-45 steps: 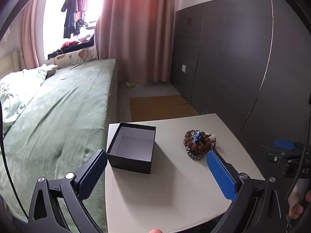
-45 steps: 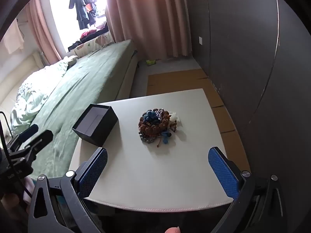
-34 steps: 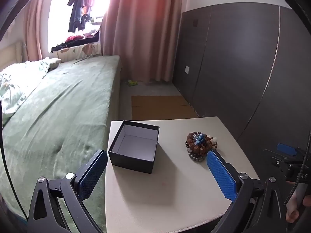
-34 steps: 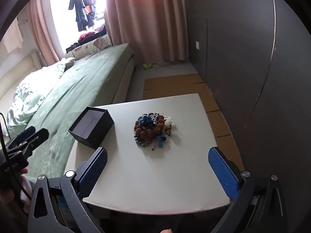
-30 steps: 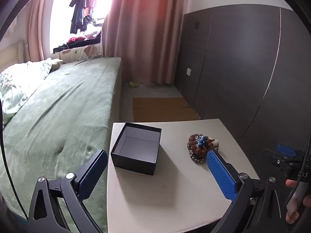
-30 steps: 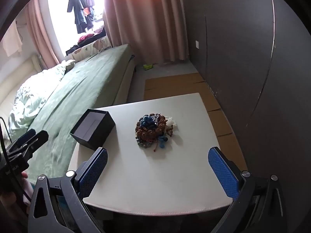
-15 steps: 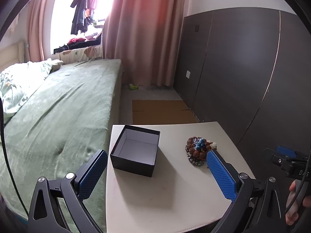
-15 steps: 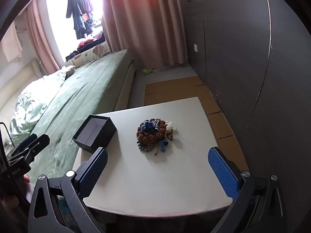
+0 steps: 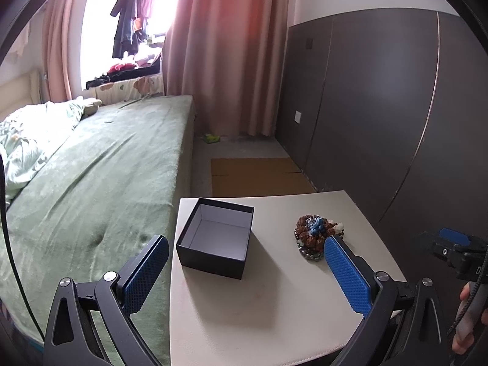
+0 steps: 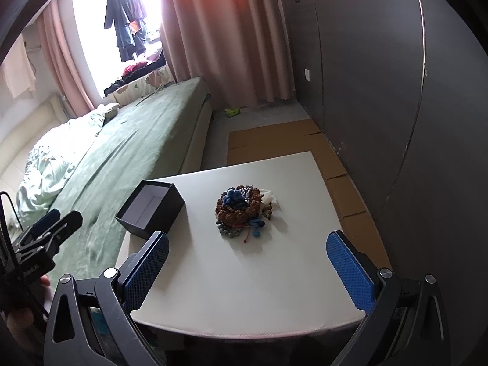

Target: Organize jewelry

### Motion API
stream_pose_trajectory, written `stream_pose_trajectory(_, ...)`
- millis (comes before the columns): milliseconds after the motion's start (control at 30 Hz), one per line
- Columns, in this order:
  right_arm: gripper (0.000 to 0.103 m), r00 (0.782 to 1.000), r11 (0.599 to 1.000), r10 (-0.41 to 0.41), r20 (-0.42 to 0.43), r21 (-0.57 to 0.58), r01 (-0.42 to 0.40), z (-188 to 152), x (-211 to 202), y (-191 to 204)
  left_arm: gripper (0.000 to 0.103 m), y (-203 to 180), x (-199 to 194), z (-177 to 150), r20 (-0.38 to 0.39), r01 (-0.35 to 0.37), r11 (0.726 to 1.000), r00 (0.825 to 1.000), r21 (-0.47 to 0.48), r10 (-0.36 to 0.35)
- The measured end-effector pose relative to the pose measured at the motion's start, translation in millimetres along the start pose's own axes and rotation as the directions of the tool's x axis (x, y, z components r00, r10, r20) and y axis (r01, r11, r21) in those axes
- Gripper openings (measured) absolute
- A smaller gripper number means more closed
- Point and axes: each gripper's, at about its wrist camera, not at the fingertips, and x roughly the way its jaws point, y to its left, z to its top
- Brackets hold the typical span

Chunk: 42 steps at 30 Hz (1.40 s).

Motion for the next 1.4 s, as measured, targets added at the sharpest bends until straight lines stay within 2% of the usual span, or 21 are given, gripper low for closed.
stream_pose_trajectory(1133,0.103,1.000,1.000,-0.001,0.006,-0.011,0.001,1,1,4,0.102,-5,9,-2,-0.004,-0.003,1.000,1.000,0.022,0.003)
stream_pose_trajectory(1400,0.103,1.000,0.998,-0.013,0.028,0.064,0.011,9,1,-11,0.102,-12,20,4,-0.010,0.011,1.000,1.000,0.021,-0.010)
